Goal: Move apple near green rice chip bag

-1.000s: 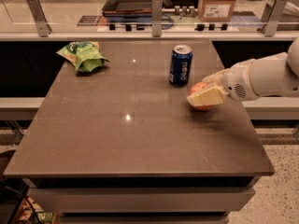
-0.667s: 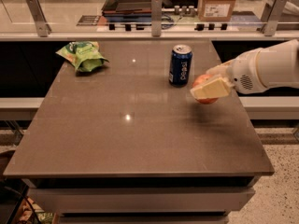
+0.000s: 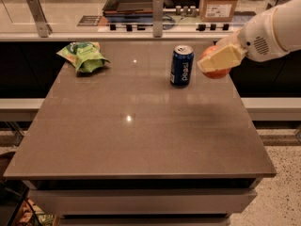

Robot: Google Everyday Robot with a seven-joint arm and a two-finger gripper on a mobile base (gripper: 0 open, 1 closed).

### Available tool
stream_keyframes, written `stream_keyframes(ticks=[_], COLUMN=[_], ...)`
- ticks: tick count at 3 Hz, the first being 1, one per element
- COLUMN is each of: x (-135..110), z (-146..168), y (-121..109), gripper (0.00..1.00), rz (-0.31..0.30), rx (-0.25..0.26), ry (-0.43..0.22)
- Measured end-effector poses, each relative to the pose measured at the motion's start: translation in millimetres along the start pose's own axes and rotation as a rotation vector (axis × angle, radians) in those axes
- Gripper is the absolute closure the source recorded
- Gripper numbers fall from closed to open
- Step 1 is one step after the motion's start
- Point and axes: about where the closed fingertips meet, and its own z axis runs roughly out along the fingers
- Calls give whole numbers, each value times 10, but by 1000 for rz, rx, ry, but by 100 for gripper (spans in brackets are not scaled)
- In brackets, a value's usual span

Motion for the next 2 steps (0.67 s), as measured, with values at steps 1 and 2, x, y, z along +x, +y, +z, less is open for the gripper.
stream_keyframes(ticks=[1,2], x=[-399,-852], z=[-117,-133], y=[-128,-205], gripper=[100,100], rz=[-24,-63], rx=[17,14], ry=[-22,-77])
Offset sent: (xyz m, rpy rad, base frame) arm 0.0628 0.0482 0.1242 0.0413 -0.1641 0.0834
